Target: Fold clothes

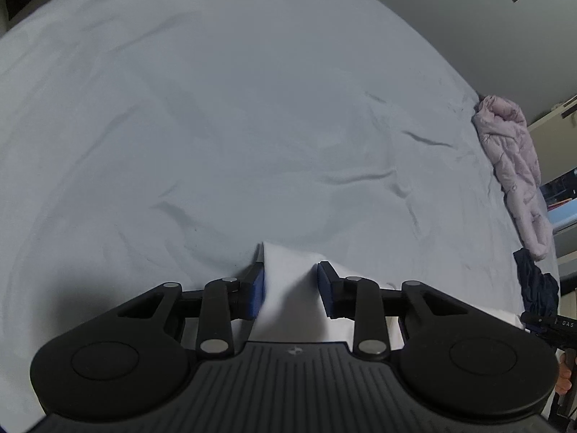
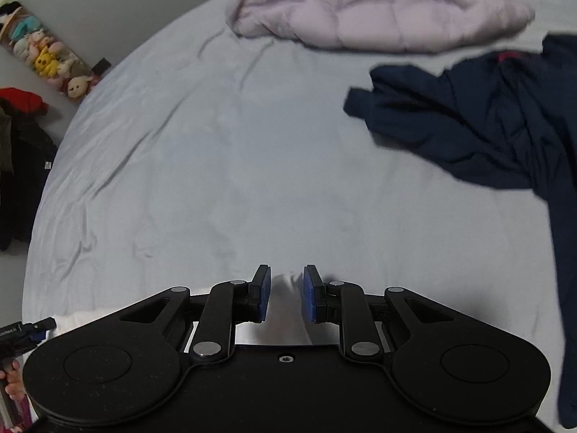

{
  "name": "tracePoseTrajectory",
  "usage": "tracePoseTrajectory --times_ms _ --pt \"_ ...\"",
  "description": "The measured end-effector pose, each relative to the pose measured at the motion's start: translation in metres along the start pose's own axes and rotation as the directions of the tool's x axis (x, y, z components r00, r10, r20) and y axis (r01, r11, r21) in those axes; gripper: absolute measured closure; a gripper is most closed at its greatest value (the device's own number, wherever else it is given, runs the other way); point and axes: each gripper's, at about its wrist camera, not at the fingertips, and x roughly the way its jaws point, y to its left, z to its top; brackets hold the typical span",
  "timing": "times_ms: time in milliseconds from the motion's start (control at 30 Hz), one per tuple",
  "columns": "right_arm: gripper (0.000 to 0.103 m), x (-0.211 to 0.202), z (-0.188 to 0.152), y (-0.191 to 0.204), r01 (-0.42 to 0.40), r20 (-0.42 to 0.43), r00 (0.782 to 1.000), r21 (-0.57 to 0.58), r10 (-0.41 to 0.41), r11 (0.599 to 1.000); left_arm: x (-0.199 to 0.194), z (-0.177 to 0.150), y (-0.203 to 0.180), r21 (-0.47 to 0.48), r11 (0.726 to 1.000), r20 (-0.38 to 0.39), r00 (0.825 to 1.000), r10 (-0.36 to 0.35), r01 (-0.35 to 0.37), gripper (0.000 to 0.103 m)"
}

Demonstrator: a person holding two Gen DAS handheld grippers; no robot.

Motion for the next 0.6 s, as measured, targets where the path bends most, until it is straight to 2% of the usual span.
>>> tracePoseTrajectory --times_ms 33,100,133,167,267,433,600 --pt "0.084 0.002 0.0 -0.002 -0.01 -0.001 1.0 0.008 0.01 1.0 0.001 0.0 0.001 -0.003 1.0 -0.001 1.0 -0.001 0.001 0.074" --pt "0.085 0.006 0.0 -0.004 -0.029 0.001 1.0 0.011 0.029 1.0 -0.001 0.0 0.004 -0.025 1.0 0.008 1.0 -0.011 0.011 0.084" --pt "0.091 0.007 0.001 -0.004 -0.027 0.006 1.0 0.003 0.027 1.0 0.0 0.001 0.005 -0.031 0.999 0.006 1.0 -0.02 0.021 0.093" --pt "0.093 0.007 0.001 -0.004 -0.026 0.01 1.0 -0.003 0.026 1.0 0.001 0.001 0.006 -0.037 0.999 0.004 1.0 -0.03 0.03 0.093" --pt "0.096 0.004 0.001 -0.002 -0.005 0.026 1.0 -0.026 0.005 1.0 -0.003 -0.002 -0.001 -0.001 1.0 0.027 1.0 0.003 -0.003 0.098" --pt "0.098 -0.005 0.002 -0.002 0.115 0.079 0.991 -0.061 -0.11 0.991 -0.007 0.0 -0.005 0.011 0.988 0.071 0.986 0.153 -0.154 0.099" --pt "0.097 0.006 -0.005 -0.007 0.176 0.072 0.983 -0.061 -0.171 0.983 -0.009 -0.002 0.003 -0.017 0.99 0.08 0.987 0.138 -0.137 0.099"
